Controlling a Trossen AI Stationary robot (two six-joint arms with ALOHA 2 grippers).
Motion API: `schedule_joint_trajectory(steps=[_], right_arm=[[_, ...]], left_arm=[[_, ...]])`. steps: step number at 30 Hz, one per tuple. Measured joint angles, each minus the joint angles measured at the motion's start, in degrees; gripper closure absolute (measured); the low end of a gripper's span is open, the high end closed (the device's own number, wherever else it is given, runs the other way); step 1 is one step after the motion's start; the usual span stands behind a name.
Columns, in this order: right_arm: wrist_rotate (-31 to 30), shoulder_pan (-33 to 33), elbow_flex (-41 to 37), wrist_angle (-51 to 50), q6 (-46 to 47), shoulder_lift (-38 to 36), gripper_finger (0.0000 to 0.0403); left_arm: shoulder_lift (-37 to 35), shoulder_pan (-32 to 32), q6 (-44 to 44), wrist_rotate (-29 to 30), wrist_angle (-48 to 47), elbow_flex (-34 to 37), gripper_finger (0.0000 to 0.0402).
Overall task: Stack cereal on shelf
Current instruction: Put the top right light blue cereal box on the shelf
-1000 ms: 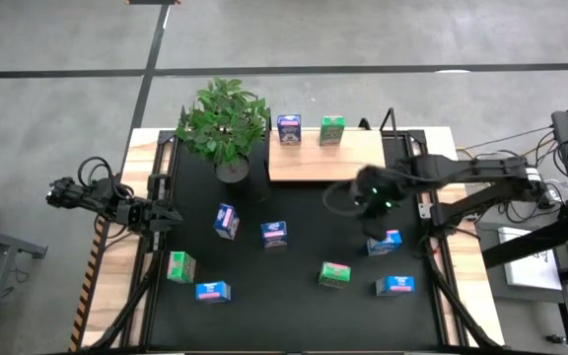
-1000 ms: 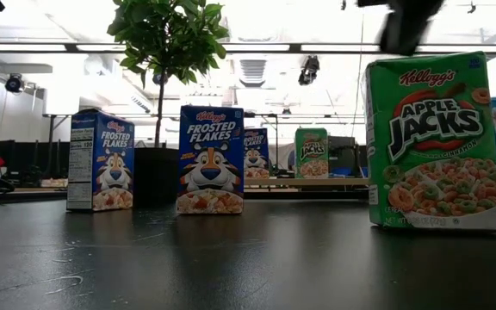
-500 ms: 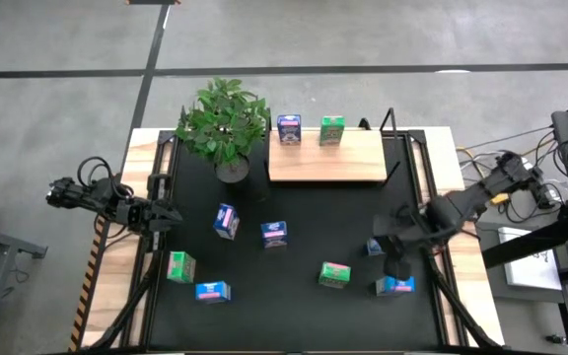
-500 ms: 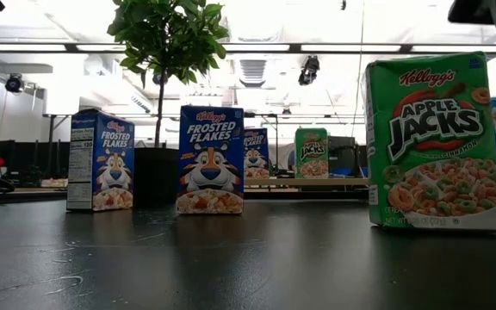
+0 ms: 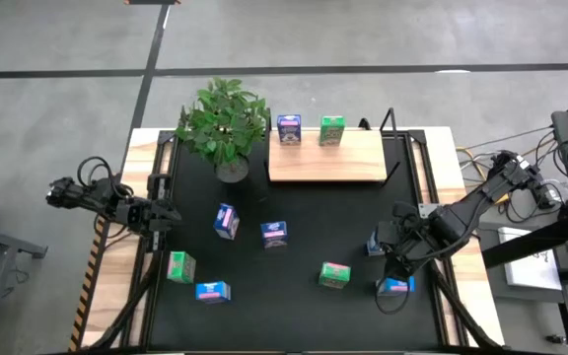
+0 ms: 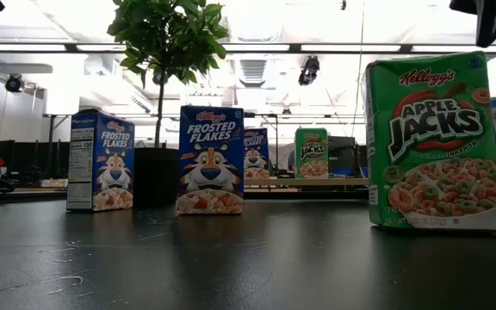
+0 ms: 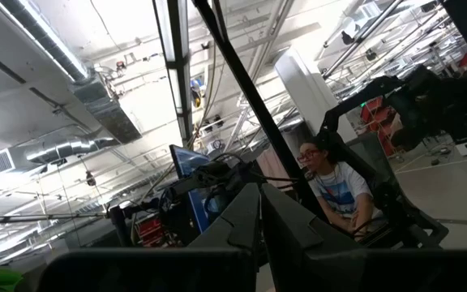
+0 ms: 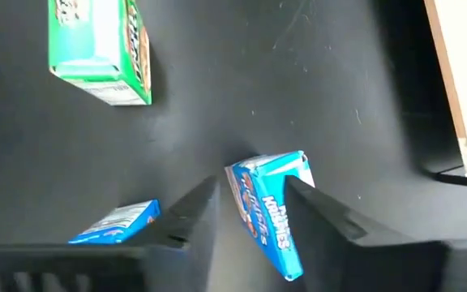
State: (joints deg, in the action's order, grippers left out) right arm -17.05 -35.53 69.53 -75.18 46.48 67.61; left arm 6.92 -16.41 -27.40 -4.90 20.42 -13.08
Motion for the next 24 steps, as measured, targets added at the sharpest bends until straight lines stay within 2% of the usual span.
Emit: schedule_joint_trajectory(steps=[4,9,17,24], right_arm=[[-0.05,0.04,-2.35,0.0,0.0,0.0,0.0201],[0.77,0.04,-7.08,-0.03,0.07,0.0,0.0163],[0.96,1.32,-12.35,-0.04,0.07,0.0,0.0143],[0.99,2.08,-13.03,0.52,-0.59,0.0,0.0151]], left_arm=[[0.0,-0.02,0.0,0.02,-0.02,0.0,0.0402],[0.0,-0.02,0.0,0.01,-0.04,0.0,0.0402],[0.0,0.0,-0.42,0.02,-0.04,0.0,0.0402],[0.0,-0.02,-0.44,0.01,-0.04,0.0,0.0402]])
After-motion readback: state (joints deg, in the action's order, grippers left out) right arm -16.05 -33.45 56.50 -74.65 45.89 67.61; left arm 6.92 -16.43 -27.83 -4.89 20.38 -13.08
